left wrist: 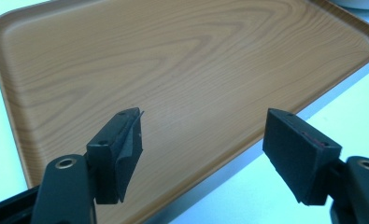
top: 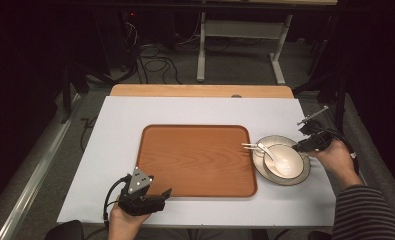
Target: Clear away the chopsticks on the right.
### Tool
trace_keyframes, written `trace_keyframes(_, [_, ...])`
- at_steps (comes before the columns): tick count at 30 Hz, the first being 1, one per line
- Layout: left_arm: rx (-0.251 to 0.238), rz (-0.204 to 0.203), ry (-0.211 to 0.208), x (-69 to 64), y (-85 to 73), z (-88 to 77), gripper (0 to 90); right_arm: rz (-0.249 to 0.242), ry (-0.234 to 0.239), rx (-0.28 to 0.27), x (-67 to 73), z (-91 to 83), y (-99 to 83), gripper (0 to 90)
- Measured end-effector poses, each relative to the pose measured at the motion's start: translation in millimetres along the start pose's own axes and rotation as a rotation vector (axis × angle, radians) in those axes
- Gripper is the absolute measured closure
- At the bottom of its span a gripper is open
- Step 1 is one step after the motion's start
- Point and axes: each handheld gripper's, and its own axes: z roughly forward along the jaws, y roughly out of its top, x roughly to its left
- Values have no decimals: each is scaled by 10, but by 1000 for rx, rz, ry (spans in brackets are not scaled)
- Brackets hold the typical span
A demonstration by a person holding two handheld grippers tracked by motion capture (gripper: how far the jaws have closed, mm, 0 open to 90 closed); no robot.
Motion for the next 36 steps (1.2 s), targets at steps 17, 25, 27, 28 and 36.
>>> trace_keyframes(17, [1, 0, 7, 3, 3, -1, 289, -14, 4, 15, 18, 21, 6, 717])
trace_keyframes(25, [-1, 1, 1, -1, 4, 1, 289, -29, 3, 28, 37, 13, 7, 748])
trace_keyframes(27, [0, 2, 1, -3, 5, 4, 289, -33, 0, 28, 44, 18, 11, 743])
trace_keyframes(28, [0, 2, 0, -4, 4, 5, 289, -38, -7, 28, 56, 31, 14, 740])
trace_keyframes(36, [-2, 1, 1, 1, 4, -1, 289, -62, -10, 38, 80, 92, 7, 770])
